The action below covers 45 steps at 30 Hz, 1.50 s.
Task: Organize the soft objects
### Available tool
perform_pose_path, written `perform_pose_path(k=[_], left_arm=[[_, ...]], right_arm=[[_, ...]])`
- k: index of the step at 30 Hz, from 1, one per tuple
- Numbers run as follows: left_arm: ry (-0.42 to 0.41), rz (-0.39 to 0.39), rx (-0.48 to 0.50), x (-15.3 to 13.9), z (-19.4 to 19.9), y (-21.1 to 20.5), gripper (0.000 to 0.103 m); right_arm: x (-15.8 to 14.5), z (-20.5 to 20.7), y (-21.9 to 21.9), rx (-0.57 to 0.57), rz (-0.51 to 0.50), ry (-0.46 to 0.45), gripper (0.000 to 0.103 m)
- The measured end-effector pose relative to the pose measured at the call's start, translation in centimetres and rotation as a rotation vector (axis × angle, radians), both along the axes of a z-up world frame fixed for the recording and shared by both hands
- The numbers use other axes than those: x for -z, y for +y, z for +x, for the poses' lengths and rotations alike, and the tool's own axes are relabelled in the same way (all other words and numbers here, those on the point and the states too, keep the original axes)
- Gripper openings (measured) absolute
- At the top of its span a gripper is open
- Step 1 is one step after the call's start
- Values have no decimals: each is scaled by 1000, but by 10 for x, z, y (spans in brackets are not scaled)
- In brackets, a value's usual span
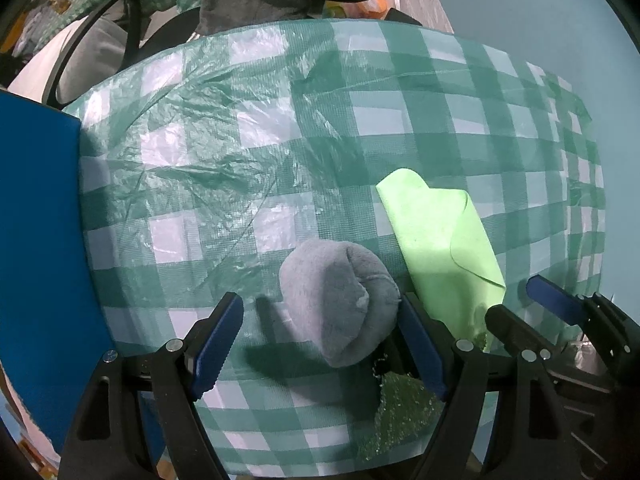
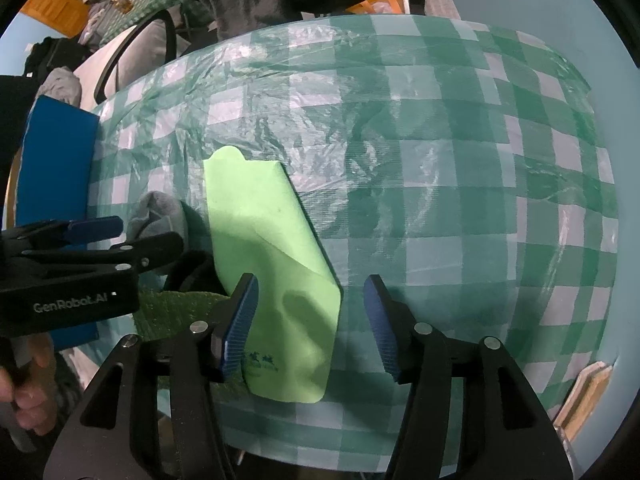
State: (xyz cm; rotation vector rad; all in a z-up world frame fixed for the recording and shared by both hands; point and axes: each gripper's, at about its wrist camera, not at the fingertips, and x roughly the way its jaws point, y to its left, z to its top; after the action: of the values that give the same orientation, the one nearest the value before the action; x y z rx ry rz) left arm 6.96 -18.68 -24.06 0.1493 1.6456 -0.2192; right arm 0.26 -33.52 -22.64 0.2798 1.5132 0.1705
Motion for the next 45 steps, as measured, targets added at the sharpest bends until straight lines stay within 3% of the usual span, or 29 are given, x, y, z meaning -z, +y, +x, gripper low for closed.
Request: perform_pose_path(k=[2,3,7,10,28,36,45], left_arm=[[-10,-6,7,1,-1,2,68],[-11,-6,12,1,0,3,55],[-5,-7,5,5,0,13,36],[-17,-1,-4,3,1,26,34],[-28,39,-78,-2,-10,82,33],[-24,34,-71,-6,-17,87,33],[-19,27,-51,-13,-21,82,34]], right_arm=[[0,1,3,-3,2,1,56],[0,1,4,-3,3,1,56],[1,4,7,-5,6,3,57],[3,7,11,-8,4,4,62],[14,33,52,-69,-69,-11,67],[17,34,69,-160,-236,-19,67],[19,23,45,-68,-254,14,67]])
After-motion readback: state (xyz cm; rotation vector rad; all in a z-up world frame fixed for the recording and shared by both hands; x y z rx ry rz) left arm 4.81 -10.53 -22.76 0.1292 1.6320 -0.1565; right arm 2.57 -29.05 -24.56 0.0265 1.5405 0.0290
